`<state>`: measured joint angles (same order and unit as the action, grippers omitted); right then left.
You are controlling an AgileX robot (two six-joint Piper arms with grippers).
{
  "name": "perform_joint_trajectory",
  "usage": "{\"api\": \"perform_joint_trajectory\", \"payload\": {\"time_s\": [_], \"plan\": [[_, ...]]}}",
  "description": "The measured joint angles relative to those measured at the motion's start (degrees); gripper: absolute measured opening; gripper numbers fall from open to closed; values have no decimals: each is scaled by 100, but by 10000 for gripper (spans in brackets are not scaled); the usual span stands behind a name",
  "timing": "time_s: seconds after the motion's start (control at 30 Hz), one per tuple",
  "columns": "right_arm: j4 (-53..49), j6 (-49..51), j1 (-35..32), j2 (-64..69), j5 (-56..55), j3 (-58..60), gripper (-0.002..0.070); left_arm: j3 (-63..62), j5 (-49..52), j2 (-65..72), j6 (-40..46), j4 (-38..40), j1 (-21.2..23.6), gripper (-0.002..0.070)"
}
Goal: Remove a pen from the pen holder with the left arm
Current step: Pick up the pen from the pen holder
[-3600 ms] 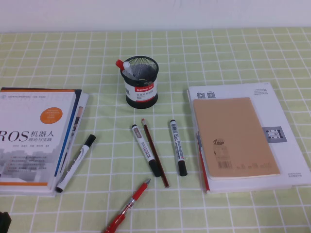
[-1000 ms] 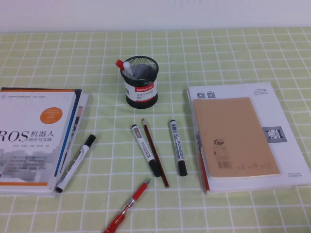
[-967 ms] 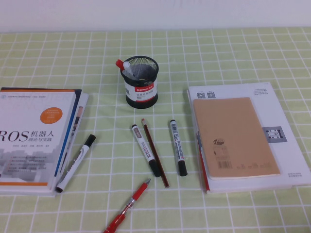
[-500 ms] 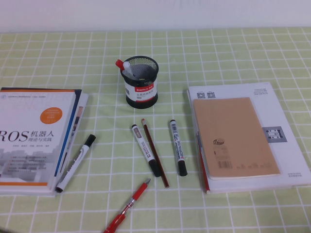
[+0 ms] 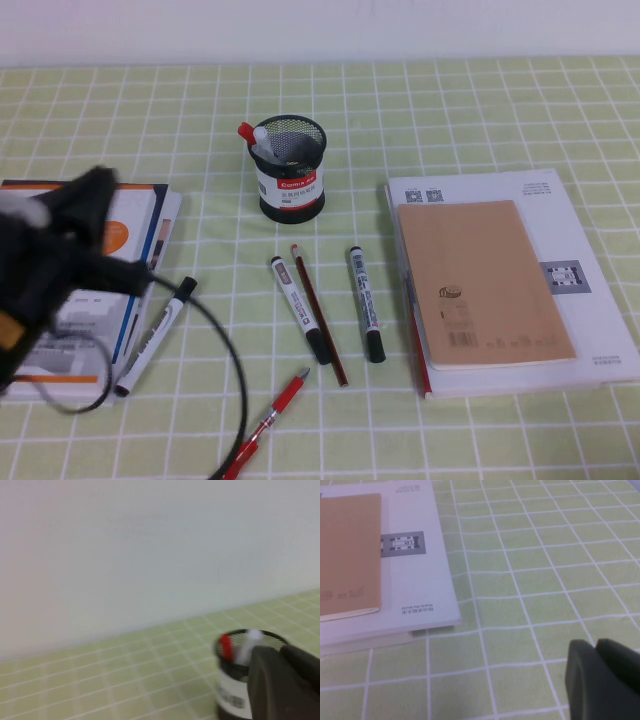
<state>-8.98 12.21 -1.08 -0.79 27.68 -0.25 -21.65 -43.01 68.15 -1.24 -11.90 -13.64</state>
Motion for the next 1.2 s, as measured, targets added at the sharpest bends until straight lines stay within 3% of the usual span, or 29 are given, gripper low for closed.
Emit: {"api": "perform_joint_trajectory", "payload": {"time_s": [0.17,0.37,0.47,0.77,0.93,1.2], "plan": [[0,0,0,0,0,0,-13,-568,-797,1231,-857,-894,197,-2],[0,0,0,0,0,0,-13,-1454,-1385,2212,-2449,-3315,1123,-2],[0,0,0,0,0,0,-13,-1849,-1469,2514,-3105,-3950,1482,-2],[0,0,0,0,0,0,-13,-2043,-2150,2696,-3959,-3411,1662,-2],[0,0,0,0,0,0,-13,-2043,-2235,2706,-4007,-3399,1670,-2],[0,0,0,0,0,0,-13,-2189,-2270,3345,-2954,-3277,1409,24]]}}
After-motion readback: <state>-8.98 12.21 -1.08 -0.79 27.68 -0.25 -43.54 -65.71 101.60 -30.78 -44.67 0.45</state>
